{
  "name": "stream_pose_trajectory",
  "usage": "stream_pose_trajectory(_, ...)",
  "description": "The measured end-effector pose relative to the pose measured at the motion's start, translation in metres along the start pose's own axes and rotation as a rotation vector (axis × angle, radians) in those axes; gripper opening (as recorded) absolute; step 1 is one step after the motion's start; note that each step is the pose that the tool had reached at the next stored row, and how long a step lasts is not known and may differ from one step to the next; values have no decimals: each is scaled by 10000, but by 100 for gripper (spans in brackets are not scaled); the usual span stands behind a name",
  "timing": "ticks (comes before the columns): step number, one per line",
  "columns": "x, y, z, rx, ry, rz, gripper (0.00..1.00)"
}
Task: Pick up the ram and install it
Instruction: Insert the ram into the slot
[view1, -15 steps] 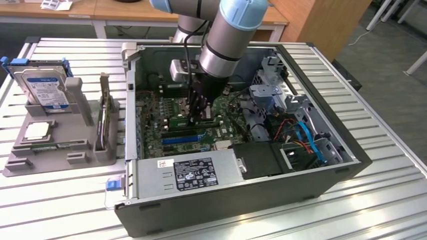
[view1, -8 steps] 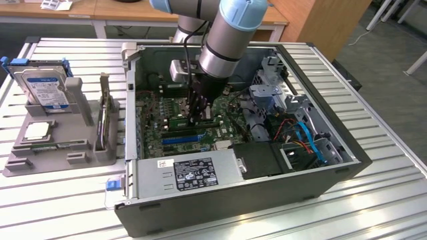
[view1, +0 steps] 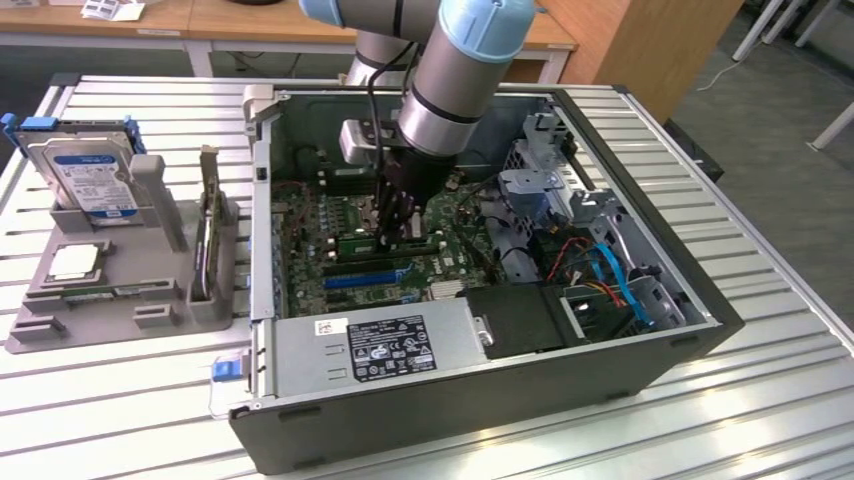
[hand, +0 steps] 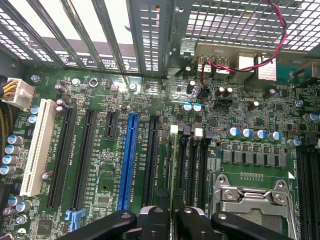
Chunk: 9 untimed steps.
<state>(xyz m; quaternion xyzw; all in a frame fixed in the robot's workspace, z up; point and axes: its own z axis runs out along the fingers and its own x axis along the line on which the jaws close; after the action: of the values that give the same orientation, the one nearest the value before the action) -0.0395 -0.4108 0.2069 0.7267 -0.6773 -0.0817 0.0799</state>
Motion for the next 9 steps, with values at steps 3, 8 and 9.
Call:
stream_pose_trajectory(3, 0, -1, 1, 5, -1, -2, 15)
stream_pose_trajectory(8, -1, 0, 0, 0, 0, 0, 33)
stream_pose_trajectory(9, -1, 4, -16, -1, 3, 1, 33)
